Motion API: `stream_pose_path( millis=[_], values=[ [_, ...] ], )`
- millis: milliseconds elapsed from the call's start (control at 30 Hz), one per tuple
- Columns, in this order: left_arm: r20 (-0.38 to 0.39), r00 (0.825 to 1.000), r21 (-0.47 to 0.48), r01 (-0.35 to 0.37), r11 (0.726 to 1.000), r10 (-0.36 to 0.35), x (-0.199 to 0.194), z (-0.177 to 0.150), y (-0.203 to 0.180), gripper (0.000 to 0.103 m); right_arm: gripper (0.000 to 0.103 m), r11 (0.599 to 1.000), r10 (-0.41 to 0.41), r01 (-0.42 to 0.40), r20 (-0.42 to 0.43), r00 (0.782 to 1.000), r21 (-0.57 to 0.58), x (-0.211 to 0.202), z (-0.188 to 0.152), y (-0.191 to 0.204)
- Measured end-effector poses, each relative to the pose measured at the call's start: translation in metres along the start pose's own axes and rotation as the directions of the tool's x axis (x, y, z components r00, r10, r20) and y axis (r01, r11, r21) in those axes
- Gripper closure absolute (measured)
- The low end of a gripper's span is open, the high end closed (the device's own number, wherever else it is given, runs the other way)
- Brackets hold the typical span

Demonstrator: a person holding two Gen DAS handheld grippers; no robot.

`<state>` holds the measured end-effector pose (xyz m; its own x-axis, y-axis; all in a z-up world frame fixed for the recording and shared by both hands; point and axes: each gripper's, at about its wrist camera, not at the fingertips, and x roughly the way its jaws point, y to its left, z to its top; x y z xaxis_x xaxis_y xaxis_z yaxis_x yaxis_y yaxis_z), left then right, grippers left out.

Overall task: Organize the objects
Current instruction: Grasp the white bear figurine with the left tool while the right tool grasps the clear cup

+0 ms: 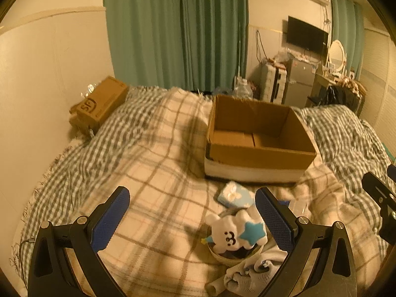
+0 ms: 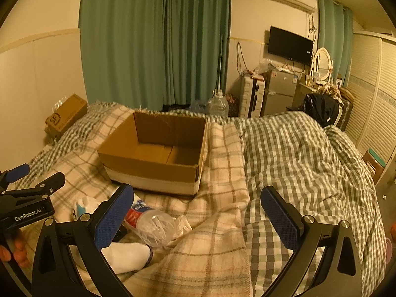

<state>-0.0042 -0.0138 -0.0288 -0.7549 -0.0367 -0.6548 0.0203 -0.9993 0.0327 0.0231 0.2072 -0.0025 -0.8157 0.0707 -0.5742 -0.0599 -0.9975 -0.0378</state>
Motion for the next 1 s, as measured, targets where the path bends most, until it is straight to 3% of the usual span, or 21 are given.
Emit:
stream_pose_path(
  millis=[167,367,467,500,633,767,900,1000],
  values=[
    [-0.081,0.995,0.041,0.068,0.997,-0.065,0.021,-0.012,-0.015,0.000,0.000,1.000,0.005,-0.004,-0.049,0.999,0.016,0.014,-0.006,-0.004],
    [-0.159,0.983,0.062,0.100,0.993,-0.089,0.046,-0.026,-0.030,0.001,0.000,1.000,0.005,-0.004,-0.086,0.996,0.008,0.028,-0.012,-0.003],
    [-0.198,0.967,0.049,0.175,0.983,-0.162,0.056,-0.032,-0.033,0.024,0.000,1.000,0.007,-0.007,-0.105,0.994,-0.001,0.035,-0.014,0.000],
    [-0.204,0.960,0.037,0.204,0.978,-0.193,0.058,-0.033,-0.033,0.025,0.000,1.000,0.009,-0.009,-0.110,0.994,-0.004,0.037,-0.015,0.002],
    [-0.175,0.965,0.033,0.205,0.978,-0.197,0.049,-0.030,-0.031,0.025,0.000,1.000,0.021,-0.023,-0.138,0.990,-0.016,0.046,-0.018,0.007],
    [-0.093,0.979,0.041,0.186,0.982,-0.181,0.025,-0.014,-0.022,0.025,0.000,0.998,0.048,-0.052,-0.159,0.986,-0.022,0.056,-0.020,0.012],
    [-0.025,0.992,0.050,0.124,0.991,-0.123,0.009,-0.001,-0.009,0.026,0.000,0.992,0.098,-0.113,-0.205,0.974,-0.061,0.075,-0.021,0.026],
    [-0.004,0.998,0.065,0.061,0.996,-0.061,0.012,0.001,-0.003,0.026,0.000,0.981,0.141,-0.172,-0.272,0.952,-0.093,0.099,-0.024,0.041]
  ],
)
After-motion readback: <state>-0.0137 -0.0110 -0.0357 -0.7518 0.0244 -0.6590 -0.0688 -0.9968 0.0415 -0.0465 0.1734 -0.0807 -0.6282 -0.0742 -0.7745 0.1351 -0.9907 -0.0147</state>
